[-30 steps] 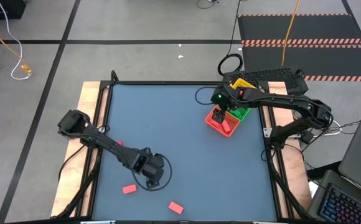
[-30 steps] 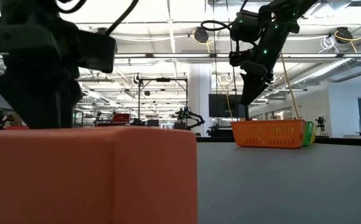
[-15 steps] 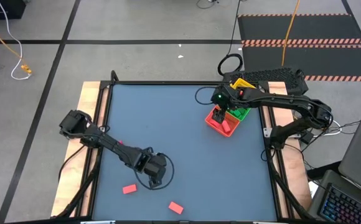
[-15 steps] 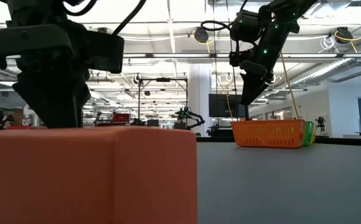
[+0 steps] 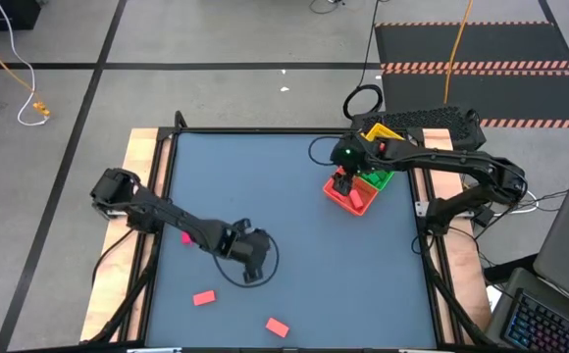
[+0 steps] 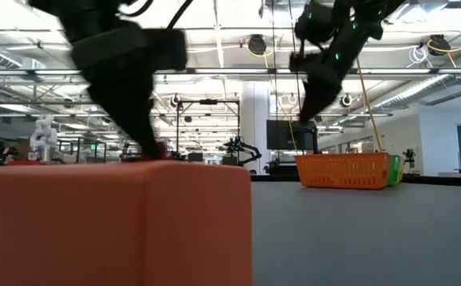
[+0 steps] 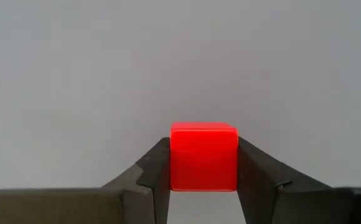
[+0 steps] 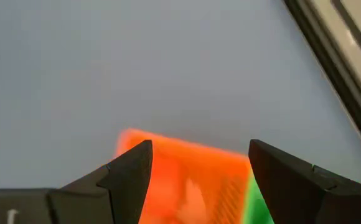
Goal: Sort & place blocks by color
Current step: Put the red block into the yellow bin
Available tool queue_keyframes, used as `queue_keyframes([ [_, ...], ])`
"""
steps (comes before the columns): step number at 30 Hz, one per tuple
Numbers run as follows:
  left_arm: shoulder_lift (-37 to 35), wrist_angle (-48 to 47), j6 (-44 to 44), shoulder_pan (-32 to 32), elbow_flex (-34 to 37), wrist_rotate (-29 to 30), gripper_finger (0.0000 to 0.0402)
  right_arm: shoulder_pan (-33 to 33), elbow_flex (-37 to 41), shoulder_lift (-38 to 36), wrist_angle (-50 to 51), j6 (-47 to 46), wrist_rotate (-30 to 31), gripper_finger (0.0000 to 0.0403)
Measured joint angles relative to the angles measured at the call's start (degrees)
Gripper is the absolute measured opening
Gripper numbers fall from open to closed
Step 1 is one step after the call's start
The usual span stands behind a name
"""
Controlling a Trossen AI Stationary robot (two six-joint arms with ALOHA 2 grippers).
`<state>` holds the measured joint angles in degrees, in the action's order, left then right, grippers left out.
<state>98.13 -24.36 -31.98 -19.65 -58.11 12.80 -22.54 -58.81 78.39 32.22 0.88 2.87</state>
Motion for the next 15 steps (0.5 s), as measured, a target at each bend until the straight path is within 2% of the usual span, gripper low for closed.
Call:
queue_keyframes([
  [4,-3.9,7.7,10.0,3.7,0.0,2.6,0.0138,2.9,0.0,-3.5,-6.0,4.8,-3.3,0.026],
  [8,-8.0,13.8,19.1,7.2,0.0,2.4,0.0136,7.2,0.0,-8.4,-9.8,14.8,-6.0,0.026],
  [13,-12.5,19.7,23.4,13.5,0.0,-3.5,0.0137,14.0,1.6,-13.2,-16.3,30.6,-5.5,0.026],
  [15,-13.0,24.2,23.0,16.4,0.0,-7.6,0.014,16.4,4.3,-14.6,-21.7,37.2,-2.2,0.026],
])
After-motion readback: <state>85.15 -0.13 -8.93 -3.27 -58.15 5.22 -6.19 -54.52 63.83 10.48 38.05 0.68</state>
